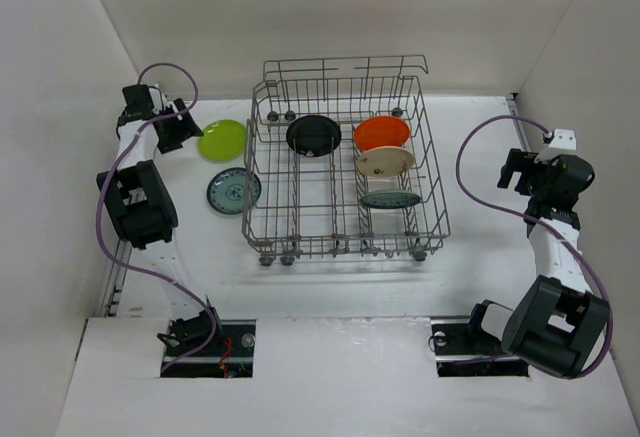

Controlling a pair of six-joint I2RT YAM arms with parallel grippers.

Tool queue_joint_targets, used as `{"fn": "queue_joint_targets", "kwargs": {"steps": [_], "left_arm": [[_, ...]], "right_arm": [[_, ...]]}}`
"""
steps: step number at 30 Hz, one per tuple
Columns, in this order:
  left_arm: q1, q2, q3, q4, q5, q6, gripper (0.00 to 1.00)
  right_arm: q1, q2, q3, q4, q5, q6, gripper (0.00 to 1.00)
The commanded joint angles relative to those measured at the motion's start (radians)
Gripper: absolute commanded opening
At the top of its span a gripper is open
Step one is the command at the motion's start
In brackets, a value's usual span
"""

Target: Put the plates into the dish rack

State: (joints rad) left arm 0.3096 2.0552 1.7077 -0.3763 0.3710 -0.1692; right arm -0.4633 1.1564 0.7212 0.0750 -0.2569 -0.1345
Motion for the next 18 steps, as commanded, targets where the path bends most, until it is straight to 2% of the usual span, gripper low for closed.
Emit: {"fn": "queue_joint_targets", "kwargs": {"steps": [1,4,8,18], "left_arm": [[0.000,0.026,0.070,-0.033,0.065,-0.049,0.65],[0.010,0.065,0.089,-0.035,0.068,-0.062,0.60],[0.018,0.111,0.104,-0.042,0.072,-0.085,0.47],[0.001,0.180,0.113,-0.032,0.101,-0.102,0.38]], "right_arm": [[0.005,0.009,0.038,0.026,0.011,0.001,1.00],[0.005,0.017,0.044,0.022,0.011,0.001,1.00],[0.005,0.026,0.052,0.016,0.011,-0.001,1.00],[0.005,0.045,0.072,-0.009,0.011,-0.005,1.00]]}}
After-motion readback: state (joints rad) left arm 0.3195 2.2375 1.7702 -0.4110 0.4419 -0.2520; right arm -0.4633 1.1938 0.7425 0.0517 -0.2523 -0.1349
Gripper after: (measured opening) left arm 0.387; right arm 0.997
